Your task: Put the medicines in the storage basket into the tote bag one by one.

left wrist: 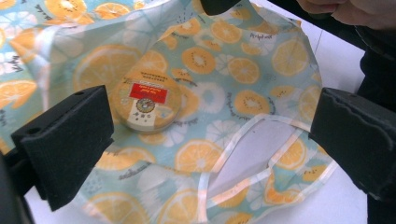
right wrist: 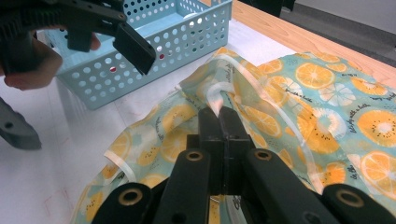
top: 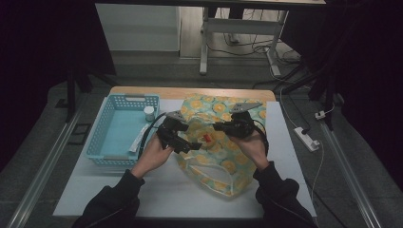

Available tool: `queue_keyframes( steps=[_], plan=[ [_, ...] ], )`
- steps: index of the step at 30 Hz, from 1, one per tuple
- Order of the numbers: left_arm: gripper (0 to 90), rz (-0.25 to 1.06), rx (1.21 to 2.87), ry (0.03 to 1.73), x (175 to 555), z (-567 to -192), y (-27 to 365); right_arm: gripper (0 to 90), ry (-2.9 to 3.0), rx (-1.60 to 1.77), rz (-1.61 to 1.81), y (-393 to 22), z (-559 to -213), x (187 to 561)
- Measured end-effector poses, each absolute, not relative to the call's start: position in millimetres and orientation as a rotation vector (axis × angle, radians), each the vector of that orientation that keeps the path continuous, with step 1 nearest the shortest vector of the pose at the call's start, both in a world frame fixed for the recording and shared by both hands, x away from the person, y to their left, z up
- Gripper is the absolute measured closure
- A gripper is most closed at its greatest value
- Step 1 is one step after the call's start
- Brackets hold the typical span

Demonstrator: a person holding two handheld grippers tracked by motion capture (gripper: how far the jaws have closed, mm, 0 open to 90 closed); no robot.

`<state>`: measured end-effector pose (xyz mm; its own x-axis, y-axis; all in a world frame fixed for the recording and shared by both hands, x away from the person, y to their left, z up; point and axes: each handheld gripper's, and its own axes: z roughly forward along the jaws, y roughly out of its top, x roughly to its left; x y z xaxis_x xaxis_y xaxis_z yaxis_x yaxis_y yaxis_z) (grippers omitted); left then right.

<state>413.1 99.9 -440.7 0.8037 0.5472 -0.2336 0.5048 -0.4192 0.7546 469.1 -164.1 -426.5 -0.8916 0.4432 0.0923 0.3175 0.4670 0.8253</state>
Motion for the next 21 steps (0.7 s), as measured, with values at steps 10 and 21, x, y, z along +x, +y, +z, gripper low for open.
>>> queue_keyframes(
  steps=[10, 21],
  plan=[
    [0.0, 0.053, 2.097, 0.783, 410, -437, 118, 90.0, 2.573, 0.677, 1.403, -165, -427, 470],
    [0.0, 0.087, 2.084, 0.838, 406, -433, 144, 90.0, 2.572, 0.683, 1.398, -166, -428, 471]
  ],
)
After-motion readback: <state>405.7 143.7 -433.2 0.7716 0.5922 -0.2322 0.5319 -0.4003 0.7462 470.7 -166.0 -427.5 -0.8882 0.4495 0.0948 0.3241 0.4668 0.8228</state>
